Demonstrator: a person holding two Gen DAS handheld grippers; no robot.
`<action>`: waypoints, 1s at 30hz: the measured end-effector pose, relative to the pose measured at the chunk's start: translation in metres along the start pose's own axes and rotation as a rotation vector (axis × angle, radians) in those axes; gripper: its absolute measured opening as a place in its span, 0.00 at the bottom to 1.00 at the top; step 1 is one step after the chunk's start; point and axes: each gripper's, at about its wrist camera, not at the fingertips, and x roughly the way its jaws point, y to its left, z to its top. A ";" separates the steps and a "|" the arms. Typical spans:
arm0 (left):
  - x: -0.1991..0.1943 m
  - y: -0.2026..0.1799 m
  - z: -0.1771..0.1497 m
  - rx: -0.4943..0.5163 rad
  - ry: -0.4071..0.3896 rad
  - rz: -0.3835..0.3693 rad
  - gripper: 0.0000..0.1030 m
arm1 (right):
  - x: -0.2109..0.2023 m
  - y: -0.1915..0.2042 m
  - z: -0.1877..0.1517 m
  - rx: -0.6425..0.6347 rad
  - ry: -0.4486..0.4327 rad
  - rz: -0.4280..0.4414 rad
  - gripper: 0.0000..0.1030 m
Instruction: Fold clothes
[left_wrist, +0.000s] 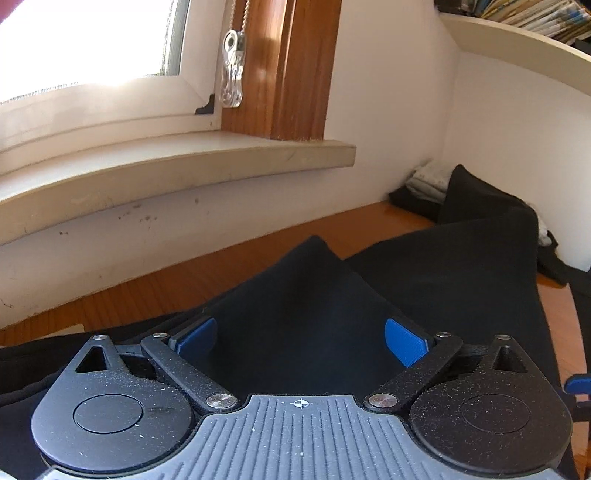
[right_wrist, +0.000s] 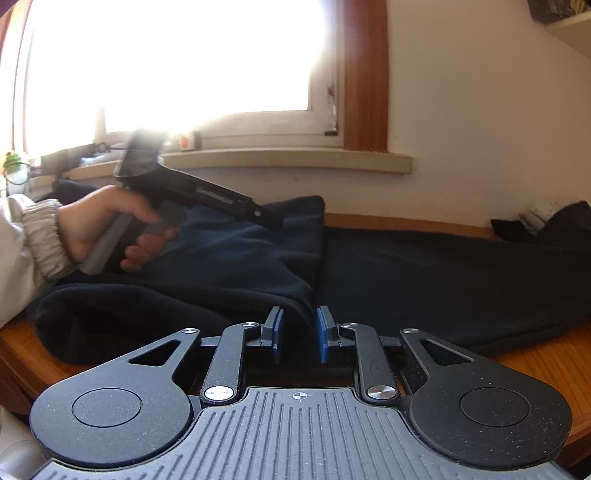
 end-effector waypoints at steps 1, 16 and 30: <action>0.001 0.001 0.000 -0.004 0.003 0.003 0.95 | -0.004 0.001 0.002 -0.003 -0.014 0.024 0.19; 0.001 0.002 0.022 0.034 -0.026 -0.010 0.95 | 0.060 0.006 0.016 0.017 0.008 0.052 0.19; 0.068 -0.008 0.054 0.136 0.048 -0.037 0.12 | 0.049 0.008 -0.003 0.030 -0.015 0.050 0.19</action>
